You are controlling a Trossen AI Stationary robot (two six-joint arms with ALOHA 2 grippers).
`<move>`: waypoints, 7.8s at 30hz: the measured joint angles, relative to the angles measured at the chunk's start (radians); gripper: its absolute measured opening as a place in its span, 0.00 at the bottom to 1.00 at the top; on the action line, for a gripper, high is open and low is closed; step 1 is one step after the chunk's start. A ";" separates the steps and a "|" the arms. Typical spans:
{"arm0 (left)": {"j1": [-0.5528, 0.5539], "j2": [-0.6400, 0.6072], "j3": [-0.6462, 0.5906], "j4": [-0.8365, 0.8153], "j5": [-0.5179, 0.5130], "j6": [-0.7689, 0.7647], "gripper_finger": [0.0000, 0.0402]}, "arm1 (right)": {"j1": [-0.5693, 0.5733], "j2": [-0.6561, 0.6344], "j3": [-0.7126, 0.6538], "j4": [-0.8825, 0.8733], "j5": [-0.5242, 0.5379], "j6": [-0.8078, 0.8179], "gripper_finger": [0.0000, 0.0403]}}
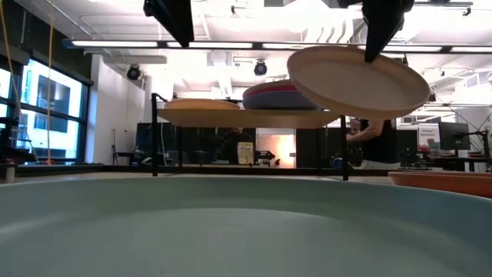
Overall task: Place and stack plates onto a shelf
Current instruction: Stack the white plate on top of the light brown plate on the shelf
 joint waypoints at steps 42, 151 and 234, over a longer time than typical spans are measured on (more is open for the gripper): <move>0.060 -0.165 -0.491 0.786 0.099 -0.064 0.33 | -0.168 0.001 0.001 0.319 0.006 -0.045 0.00; 0.749 -0.443 -0.490 0.716 0.294 -0.097 0.04 | -0.213 -0.175 0.002 0.452 -0.079 -0.041 0.27; 0.955 -0.330 -0.463 0.583 0.718 -0.171 0.24 | -0.212 -0.174 -0.001 0.452 -0.079 -0.067 0.27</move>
